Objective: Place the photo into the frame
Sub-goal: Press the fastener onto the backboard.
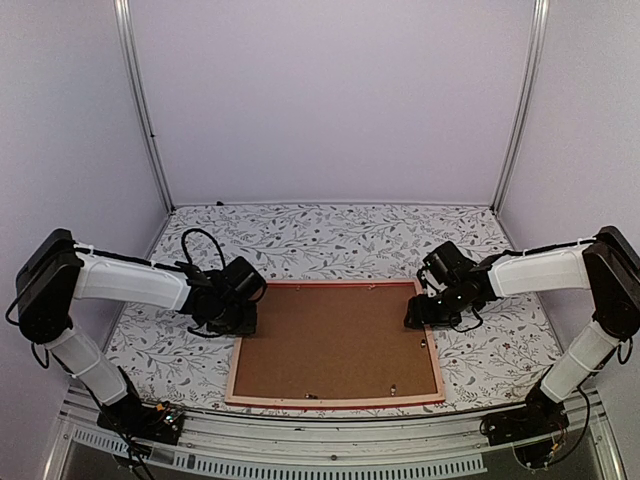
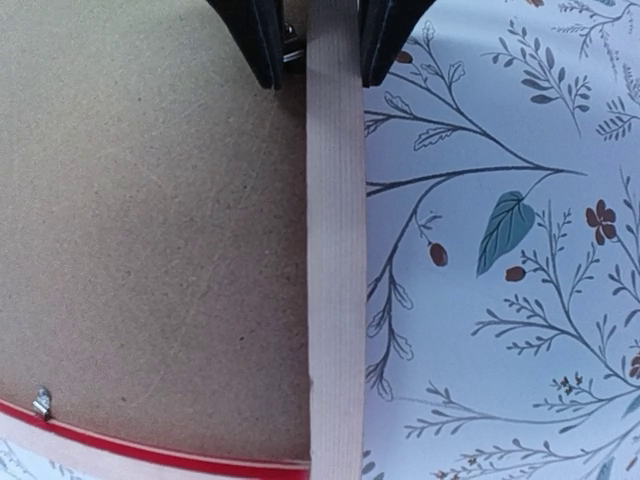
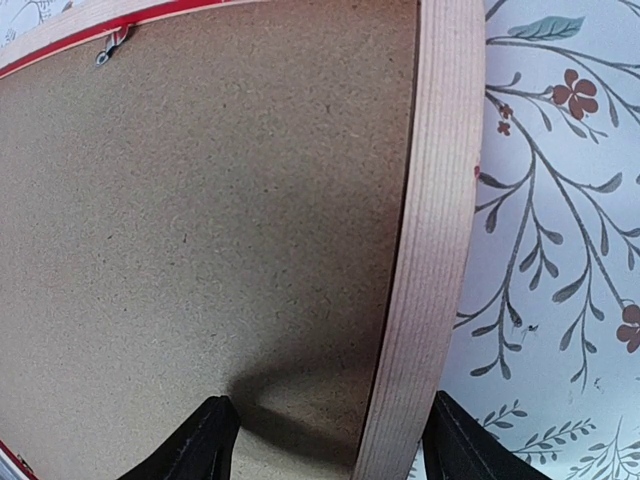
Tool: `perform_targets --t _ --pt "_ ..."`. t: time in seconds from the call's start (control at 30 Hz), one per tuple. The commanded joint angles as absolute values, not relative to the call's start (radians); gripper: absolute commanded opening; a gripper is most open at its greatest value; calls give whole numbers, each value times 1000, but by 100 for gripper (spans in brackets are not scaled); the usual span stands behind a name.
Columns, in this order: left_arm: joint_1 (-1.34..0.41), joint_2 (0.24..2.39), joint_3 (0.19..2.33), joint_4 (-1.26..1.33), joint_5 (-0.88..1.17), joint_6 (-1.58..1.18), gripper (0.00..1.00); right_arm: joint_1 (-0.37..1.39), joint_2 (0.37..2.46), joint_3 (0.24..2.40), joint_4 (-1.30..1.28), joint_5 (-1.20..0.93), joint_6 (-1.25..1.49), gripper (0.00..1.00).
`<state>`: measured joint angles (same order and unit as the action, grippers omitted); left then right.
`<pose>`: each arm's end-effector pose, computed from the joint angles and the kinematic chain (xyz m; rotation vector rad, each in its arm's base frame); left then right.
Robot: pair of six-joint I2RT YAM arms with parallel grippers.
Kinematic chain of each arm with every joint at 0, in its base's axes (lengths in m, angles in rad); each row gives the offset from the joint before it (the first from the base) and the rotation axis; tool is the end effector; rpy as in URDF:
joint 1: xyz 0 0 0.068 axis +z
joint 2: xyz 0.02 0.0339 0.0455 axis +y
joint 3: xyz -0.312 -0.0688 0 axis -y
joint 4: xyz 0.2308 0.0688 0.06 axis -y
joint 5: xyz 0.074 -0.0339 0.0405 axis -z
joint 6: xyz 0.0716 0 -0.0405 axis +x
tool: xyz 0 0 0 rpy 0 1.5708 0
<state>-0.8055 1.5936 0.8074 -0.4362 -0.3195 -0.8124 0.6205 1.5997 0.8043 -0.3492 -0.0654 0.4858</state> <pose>0.2110 -0.1872 0.1710 -0.0850 2.6727 -0.0431 0.2361 0.1745 0.1701 -0.2072 2.7785 0.3943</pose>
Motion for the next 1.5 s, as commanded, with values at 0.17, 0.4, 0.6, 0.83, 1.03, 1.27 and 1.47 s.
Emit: perform_targets --t 0.17,0.4,0.6,0.83,1.03,1.27,1.47 --pt "-781 1588 836 -387 -267 -717 46 615 1593 777 -403 -57 512 69" --pt "-769 1591 856 -380 -250 -679 59 658 1514 745 -496 -32 560 73" --pt "-766 1588 861 -368 -242 -655 65 689 1481 716 -528 -14 611 70" --pt "-765 1595 855 -358 -233 -643 65 689 1456 700 -548 -6 623 57" --pt "-766 1593 848 -356 -234 -642 65 691 1470 695 -571 39 625 48" --pt "-766 1598 848 -358 -237 -636 65 690 1469 700 -573 38 623 40" --pt "-766 1598 845 -359 -238 -633 65 690 1499 682 -559 32 624 39"
